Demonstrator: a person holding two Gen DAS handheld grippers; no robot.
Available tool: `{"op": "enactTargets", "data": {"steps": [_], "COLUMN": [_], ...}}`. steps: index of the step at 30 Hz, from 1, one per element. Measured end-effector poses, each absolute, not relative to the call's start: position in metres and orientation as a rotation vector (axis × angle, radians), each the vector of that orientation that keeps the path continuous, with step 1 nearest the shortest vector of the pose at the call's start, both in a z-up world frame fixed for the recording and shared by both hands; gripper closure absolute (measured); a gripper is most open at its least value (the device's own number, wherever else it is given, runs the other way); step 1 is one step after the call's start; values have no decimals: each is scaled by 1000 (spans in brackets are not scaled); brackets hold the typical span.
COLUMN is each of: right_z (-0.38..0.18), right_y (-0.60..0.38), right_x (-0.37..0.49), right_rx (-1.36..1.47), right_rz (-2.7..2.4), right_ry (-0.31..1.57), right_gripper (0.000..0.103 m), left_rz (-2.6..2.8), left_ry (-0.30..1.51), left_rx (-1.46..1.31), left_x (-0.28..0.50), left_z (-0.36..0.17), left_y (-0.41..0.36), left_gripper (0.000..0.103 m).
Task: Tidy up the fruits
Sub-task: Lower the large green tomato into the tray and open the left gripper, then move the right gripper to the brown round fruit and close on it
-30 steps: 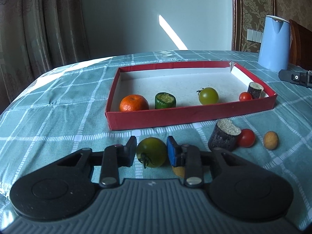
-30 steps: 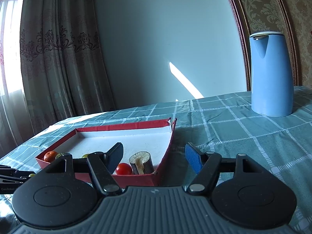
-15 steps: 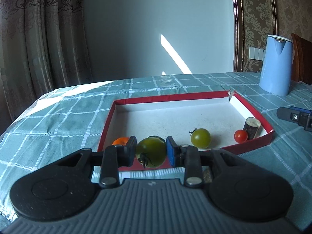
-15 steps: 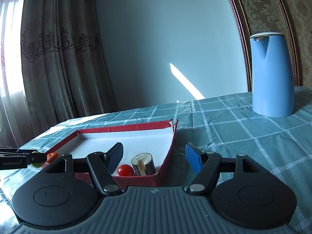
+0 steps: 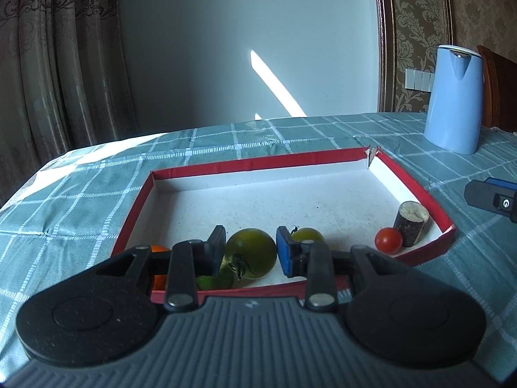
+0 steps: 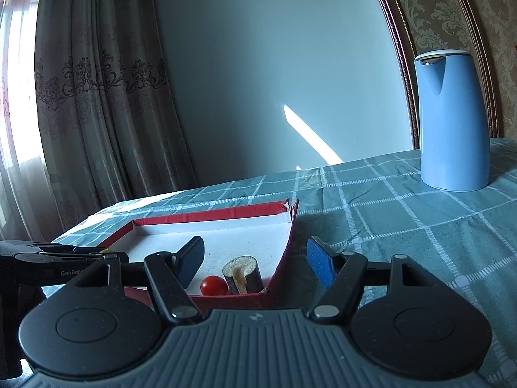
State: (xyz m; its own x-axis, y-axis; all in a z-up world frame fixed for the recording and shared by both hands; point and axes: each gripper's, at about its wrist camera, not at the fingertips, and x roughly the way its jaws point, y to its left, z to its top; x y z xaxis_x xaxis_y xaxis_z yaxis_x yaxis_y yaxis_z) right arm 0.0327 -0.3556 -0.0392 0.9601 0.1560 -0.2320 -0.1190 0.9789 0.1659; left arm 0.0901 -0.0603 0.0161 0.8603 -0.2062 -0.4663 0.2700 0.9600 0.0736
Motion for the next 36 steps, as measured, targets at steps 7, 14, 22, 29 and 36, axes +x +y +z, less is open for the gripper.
{"op": "enactTargets", "data": {"steps": [7, 14, 22, 29, 36], "right_z": [-40, -41, -46, -49, -61], "right_y": [-356, -356, -341, -301, -259], "right_x": [33, 31, 20, -8, -10], "right_rx": [146, 152, 149, -39, -284], "right_rz": [130, 166, 327, 422, 414], "right_ry": [251, 251, 315, 335, 421], "right_gripper": [33, 33, 33, 33, 33], "left_rz": [-240, -120, 73, 157, 145], "left_ry": [448, 368, 390, 441, 421], "left_rx": [108, 84, 18, -38, -78], "left_x": [80, 40, 16, 24, 18], "left_z": [23, 32, 20, 6, 7], "left_y": [-49, -6, 58, 80, 85], "left_gripper": [68, 16, 4, 3, 0]}}
